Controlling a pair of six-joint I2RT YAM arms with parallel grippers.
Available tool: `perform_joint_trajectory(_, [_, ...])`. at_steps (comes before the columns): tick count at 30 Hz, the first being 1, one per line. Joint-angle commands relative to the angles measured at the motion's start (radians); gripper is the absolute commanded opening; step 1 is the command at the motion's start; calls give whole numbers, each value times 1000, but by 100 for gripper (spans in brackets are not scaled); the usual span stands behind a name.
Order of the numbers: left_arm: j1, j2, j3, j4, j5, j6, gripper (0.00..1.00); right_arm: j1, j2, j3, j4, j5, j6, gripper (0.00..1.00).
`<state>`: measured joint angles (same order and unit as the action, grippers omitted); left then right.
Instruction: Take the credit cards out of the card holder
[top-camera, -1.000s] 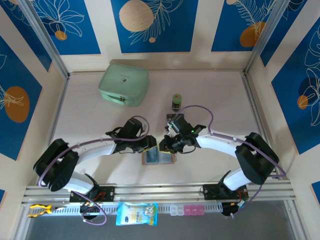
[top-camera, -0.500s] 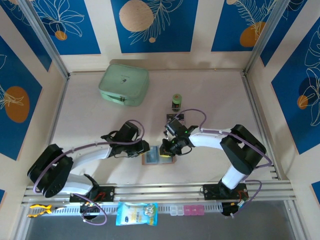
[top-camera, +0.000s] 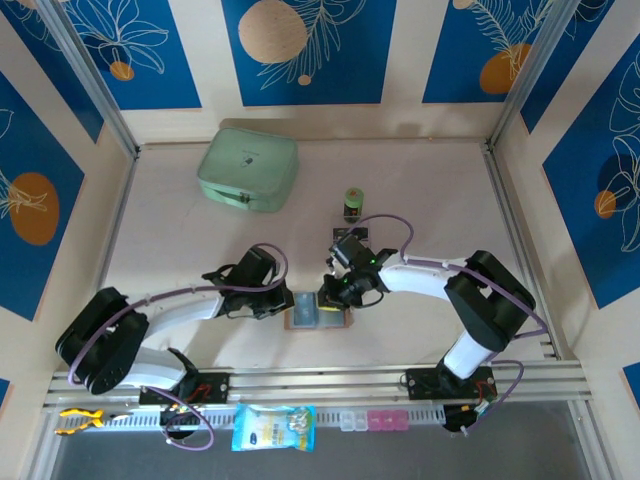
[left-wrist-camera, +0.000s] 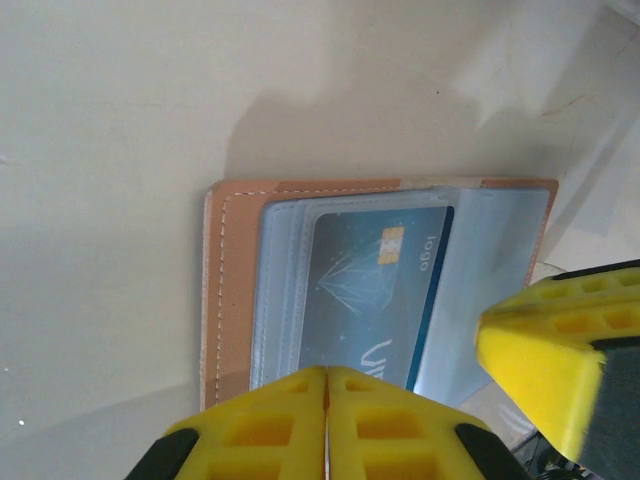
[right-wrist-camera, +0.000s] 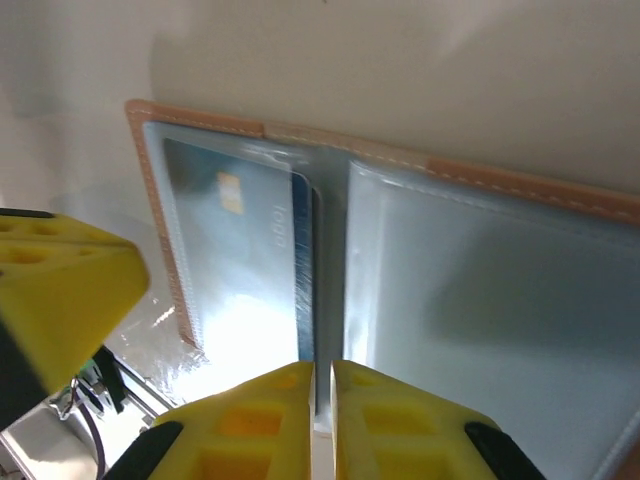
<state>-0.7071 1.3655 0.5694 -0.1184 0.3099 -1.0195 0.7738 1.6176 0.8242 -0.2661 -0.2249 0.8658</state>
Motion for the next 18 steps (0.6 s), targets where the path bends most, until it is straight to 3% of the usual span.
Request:
perform_joint_trajectory(1, [7,19,-13,12,16,12,7,10,-5,26,25,-49,25,16])
perform_joint_trajectory(18, [8,66,-20,16,34,17,5,19,79,46,78,-103,47,22])
